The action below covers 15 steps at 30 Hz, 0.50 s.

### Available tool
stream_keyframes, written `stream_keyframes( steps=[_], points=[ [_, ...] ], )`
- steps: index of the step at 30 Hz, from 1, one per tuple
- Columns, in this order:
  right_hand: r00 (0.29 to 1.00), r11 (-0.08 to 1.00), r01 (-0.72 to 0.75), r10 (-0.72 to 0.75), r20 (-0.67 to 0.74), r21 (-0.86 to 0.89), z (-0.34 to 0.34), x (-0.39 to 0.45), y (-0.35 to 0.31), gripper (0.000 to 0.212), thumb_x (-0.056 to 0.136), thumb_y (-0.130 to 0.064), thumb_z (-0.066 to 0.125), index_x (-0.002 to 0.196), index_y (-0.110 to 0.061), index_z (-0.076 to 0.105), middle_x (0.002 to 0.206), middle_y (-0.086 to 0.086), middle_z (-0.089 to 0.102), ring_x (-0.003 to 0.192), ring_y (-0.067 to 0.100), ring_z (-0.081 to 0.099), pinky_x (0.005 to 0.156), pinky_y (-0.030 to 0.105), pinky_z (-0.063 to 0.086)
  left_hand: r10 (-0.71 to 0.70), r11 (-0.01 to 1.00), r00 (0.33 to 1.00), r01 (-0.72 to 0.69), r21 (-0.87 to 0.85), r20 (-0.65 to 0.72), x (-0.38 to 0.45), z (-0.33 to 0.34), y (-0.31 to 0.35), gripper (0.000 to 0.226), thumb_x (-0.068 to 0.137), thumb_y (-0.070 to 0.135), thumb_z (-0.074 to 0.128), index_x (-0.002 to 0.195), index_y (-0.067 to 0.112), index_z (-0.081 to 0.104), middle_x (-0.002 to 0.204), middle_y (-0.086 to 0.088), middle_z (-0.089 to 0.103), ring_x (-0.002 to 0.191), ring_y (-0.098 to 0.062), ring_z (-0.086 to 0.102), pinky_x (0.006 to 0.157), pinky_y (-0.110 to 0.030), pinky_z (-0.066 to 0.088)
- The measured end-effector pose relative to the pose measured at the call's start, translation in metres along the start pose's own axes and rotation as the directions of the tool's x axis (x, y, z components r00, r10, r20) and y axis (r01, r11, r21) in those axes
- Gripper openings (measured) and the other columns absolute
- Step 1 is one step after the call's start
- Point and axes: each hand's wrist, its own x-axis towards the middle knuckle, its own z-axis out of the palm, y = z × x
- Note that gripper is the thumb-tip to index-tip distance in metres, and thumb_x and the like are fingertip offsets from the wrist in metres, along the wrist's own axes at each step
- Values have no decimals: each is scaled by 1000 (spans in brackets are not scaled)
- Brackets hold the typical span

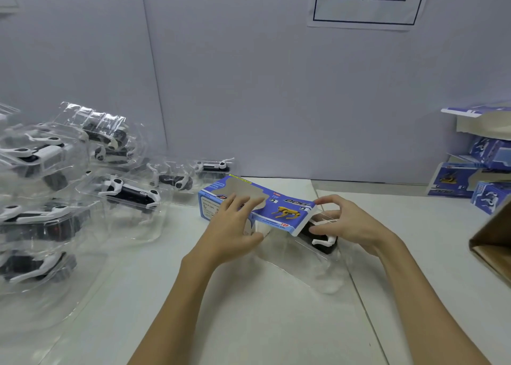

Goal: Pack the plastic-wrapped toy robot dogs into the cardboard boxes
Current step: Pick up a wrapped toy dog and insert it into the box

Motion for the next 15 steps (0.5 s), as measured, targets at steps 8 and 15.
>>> stream_keyframes(
  steps=[8,15],
  points=[
    [997,995,66,-68,23,72,8,1,-1,57,82,-10,86,125,-31,56,103,-2,81,100,19,76,88,37,60,17,997,1000,-19,-74,-22,0,-9,-7,64,83,29,66,146,33,55,148,19,46,141,-4,32,115,-29,34],
    [994,993,113,-113,-8,21,20,4,-6,57,77,-15,92,118,-26,55,95,-5,81,84,15,75,74,30,61,36,995,999,-33,-98,29,-3,-15,-1,67,75,41,56,142,37,57,148,23,46,138,2,36,109,-22,33]
  ],
)
